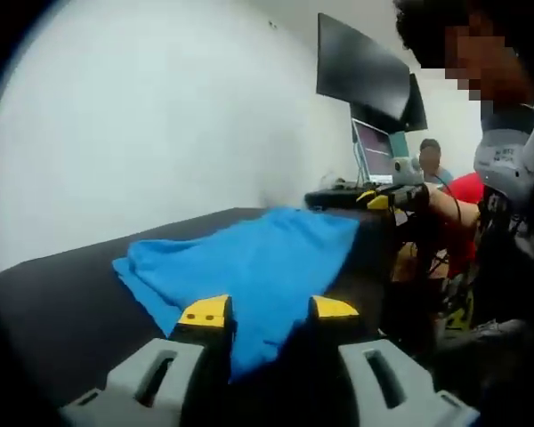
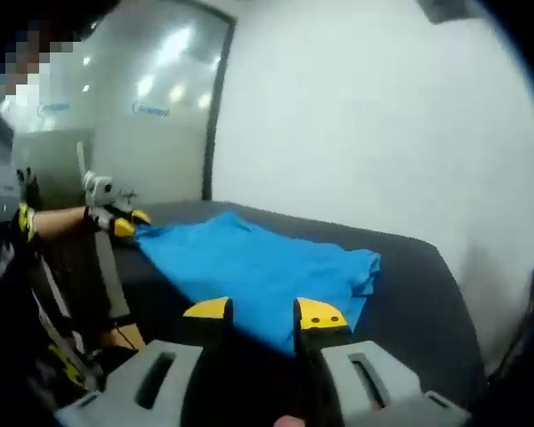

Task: Spread out the cloth and fold it

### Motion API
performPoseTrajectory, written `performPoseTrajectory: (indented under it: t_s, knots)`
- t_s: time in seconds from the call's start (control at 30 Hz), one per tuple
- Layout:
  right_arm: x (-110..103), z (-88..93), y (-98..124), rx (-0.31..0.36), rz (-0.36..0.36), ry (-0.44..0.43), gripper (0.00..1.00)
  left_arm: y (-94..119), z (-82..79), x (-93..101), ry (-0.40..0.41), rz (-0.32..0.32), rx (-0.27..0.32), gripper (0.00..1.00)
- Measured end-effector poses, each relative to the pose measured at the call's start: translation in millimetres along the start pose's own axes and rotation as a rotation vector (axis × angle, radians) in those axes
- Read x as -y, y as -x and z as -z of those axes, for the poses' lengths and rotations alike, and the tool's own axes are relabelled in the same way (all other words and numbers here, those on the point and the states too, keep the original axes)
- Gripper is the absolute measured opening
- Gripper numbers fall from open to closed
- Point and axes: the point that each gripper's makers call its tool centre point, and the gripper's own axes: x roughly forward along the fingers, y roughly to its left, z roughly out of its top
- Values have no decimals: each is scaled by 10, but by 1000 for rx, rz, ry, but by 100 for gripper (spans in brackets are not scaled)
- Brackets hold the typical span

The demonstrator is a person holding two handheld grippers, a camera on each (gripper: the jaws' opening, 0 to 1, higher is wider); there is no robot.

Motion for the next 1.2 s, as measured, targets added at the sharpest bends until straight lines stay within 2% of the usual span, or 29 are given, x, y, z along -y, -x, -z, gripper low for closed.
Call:
performPoseTrajectory:
  t_s: [0.13, 0.27, 0.3, 0.4, 0.47, 0.67, 0.73, 0.9, 0.97, 1.0, 1.1, 1.13, 1.2]
  knots:
    - [58, -76, 11, 10, 4, -14, 24, -93, 27, 75, -38, 48, 33, 33]
    - [124, -28, -9, -45, 34, 48, 25, -145, 51, 17, -38, 46, 52, 33]
    - [117, -20, -19, -48, 34, 49, 25, -130, 9, -22, -5, 39, 77, 33]
    - [100, 29, -69, -52, 14, 50, 25, -65, -77, -31, 135, 79, 128, 33]
    - [102, 76, -117, -59, 6, 51, 25, -47, -60, -78, 134, 77, 122, 33]
    - [82, 269, -290, -89, -20, 61, 26, -104, 29, -30, 106, 84, 75, 33]
    - [46, 348, -359, -101, -32, 95, 26, -114, 41, -51, 102, 76, 69, 33]
    - [-57, 490, -513, -96, -67, 92, 26, -112, 34, -57, 137, 92, 69, 33]
    - [-3, 542, -526, -116, -53, 125, 26, -122, 34, -37, 144, 96, 70, 33]
    - [30, 539, -522, -108, -46, 123, 26, -127, 35, -35, 144, 97, 70, 33]
    - [160, 510, -479, -45, -13, 38, 26, -139, 57, -43, 146, 103, 59, 33]
    - [209, 501, -447, -37, -3, 53, 26, -142, 62, -45, 147, 102, 55, 33]
    - [241, 423, -417, 19, 7, 2, 25, -159, 74, -27, 149, 103, 47, 33]
